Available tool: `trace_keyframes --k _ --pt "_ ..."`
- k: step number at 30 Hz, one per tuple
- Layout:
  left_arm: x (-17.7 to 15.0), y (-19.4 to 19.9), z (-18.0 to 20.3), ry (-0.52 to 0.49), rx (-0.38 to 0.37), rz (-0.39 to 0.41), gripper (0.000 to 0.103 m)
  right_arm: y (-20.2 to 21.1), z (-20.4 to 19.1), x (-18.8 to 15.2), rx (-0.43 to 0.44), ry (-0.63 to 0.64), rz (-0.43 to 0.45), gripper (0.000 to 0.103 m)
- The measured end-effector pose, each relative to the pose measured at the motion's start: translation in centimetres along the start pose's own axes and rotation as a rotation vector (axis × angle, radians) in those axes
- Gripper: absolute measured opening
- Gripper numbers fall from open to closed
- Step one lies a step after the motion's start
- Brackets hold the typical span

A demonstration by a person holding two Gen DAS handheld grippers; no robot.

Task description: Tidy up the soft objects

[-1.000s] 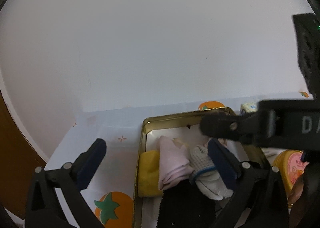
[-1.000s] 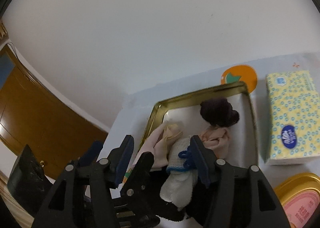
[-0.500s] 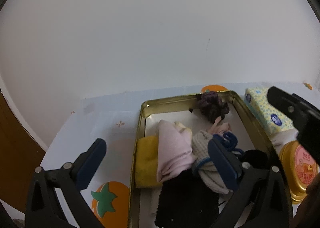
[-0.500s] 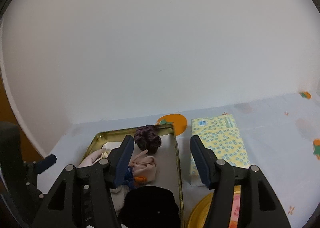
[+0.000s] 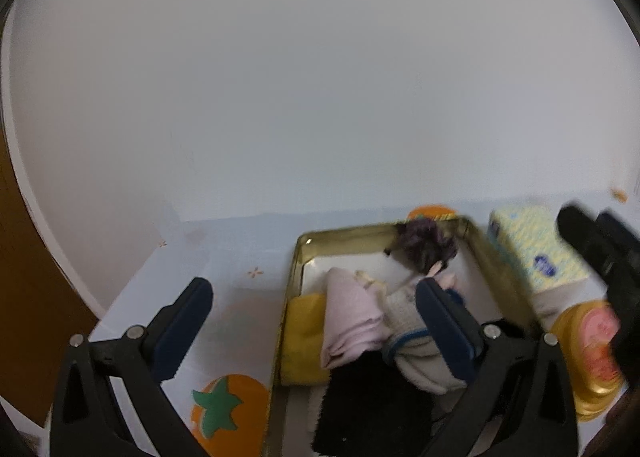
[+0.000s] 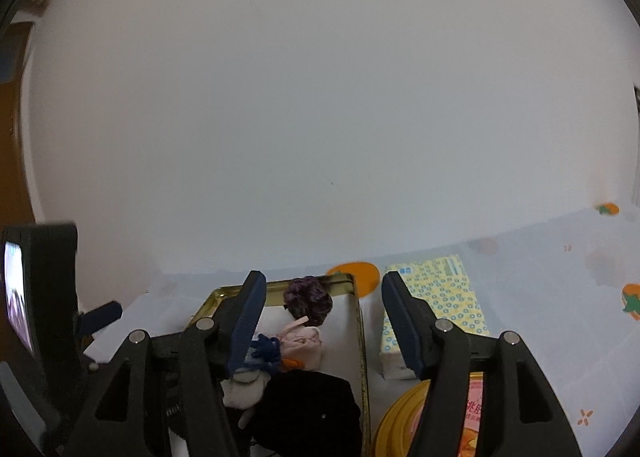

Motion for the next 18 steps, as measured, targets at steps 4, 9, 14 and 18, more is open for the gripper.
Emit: trace_keyframes --k 4,9,14,18 --pt "-0.2 1.5 -0.1 0.051 -0.040 0.051 0.103 0.4 -0.4 -0.3 0.017 0.014 0.018 0.065" --pt "-0.1 4.1 -0.4 0.051 -0.009 0.189 0.103 1.5 -0.1 -0.6 -0.004 0.019 0.058 0.070" --pt "-0.9 4.8 -1.1 0.106 -0.038 0.187 0.103 2.7 0.0 -0.9 -0.032 0.033 0.081 0.071" --pt "-1.2 5.4 -1.6 0.129 -0.037 0.211 0.103 3.5 0.2 -1.2 -0.048 0.052 0.093 0.075"
Point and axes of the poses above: each gripper's, at about its wrist camera, not at the fingertips, and y roughly against the way its jaws point, z to its right, x to its top, the point moved 7 cm from there along -y, roughly the way its jaws point, and after that the axes turned 14 degrees about y, right-handed, at the moved point
